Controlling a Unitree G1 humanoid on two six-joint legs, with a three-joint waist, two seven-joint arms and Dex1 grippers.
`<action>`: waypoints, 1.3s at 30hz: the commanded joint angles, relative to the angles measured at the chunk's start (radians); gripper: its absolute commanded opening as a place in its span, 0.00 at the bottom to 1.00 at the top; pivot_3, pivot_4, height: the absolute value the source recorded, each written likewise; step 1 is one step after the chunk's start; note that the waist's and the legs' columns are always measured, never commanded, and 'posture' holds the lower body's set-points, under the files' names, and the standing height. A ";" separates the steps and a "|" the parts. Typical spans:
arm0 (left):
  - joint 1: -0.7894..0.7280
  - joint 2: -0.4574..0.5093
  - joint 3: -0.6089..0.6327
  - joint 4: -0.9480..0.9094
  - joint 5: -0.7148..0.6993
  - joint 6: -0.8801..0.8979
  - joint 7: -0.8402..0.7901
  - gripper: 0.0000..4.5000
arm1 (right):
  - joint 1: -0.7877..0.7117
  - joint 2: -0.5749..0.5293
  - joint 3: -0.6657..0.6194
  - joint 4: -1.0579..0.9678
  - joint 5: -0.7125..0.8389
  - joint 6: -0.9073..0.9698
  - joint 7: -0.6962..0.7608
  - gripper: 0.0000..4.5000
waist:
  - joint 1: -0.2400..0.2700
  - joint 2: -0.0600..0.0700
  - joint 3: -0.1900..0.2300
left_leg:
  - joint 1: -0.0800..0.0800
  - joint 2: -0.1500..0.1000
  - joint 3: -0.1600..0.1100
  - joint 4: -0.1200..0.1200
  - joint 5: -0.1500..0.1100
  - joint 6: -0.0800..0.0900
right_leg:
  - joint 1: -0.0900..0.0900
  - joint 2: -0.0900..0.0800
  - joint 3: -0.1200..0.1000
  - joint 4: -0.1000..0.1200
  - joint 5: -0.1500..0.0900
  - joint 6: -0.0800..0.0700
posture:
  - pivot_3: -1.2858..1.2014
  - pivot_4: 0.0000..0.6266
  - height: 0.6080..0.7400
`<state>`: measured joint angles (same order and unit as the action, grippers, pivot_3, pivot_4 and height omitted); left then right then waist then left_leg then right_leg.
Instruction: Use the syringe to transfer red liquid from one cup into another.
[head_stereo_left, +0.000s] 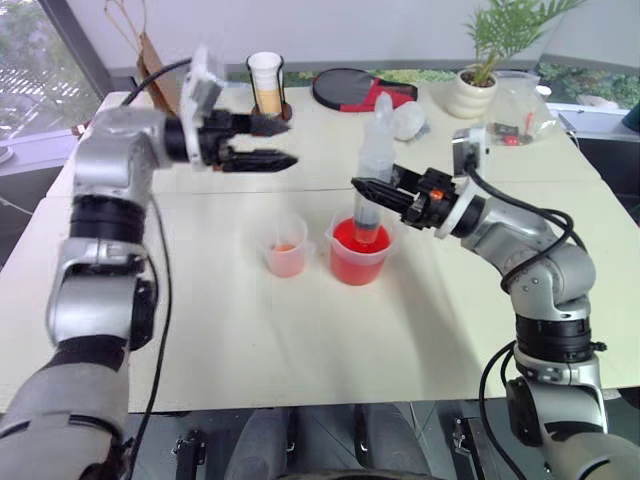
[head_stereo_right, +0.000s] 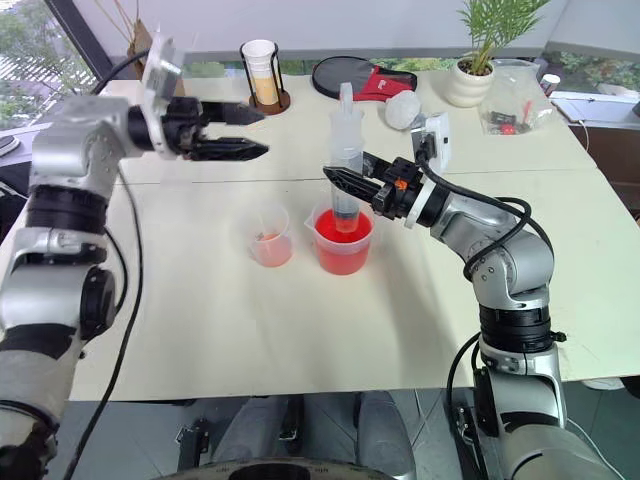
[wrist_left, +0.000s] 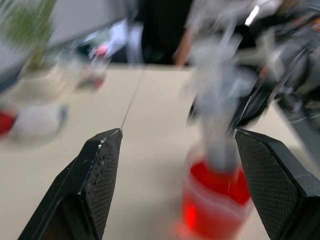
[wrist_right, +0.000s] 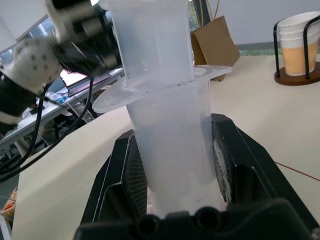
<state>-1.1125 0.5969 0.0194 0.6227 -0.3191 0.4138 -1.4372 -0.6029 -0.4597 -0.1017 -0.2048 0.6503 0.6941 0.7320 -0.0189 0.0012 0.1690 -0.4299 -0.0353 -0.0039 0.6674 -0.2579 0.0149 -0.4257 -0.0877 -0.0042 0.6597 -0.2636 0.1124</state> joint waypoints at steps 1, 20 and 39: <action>0.047 0.069 0.102 -0.141 -0.083 0.107 0.059 0.82 | -0.053 -0.020 -0.045 0.008 0.012 -0.034 0.004 0.32 | 0.002 0.000 0.000 | 0.000 0.000 0.000 0.000 0.000 0.000 | 0.000 0.000 0.000 0.000 0.000 0.000 | 0.52 0.24 1.00; 0.358 0.122 0.250 -0.513 -0.220 0.247 0.362 0.82 | -0.479 0.101 -0.067 0.203 0.195 0.142 -0.019 0.32 | 0.006 -0.003 -0.002 | 0.004 0.000 -0.001 -0.001 0.002 -0.003 | 0.000 -0.001 0.001 0.003 0.000 0.000 | 0.52 0.24 1.00; 0.082 0.122 0.192 -0.420 -0.266 0.192 0.273 0.82 | -0.322 0.269 0.180 0.281 -0.071 -0.151 0.085 0.32 | 0.002 -0.003 -0.002 | 0.004 -0.001 -0.001 -0.001 0.002 -0.003 | -0.001 -0.001 0.001 0.004 0.000 0.000 | 0.52 0.24 1.00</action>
<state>-0.9854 0.7100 0.2140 0.1887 -0.5786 0.6376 -1.1436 -0.9103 -0.2034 0.0782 0.0829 0.5900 0.5874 0.8010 -0.0173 -0.0022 0.1673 -0.4262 -0.0367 -0.0048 0.6662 -0.2561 0.0117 -0.4263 -0.0888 -0.0032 0.6634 -0.2637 0.1122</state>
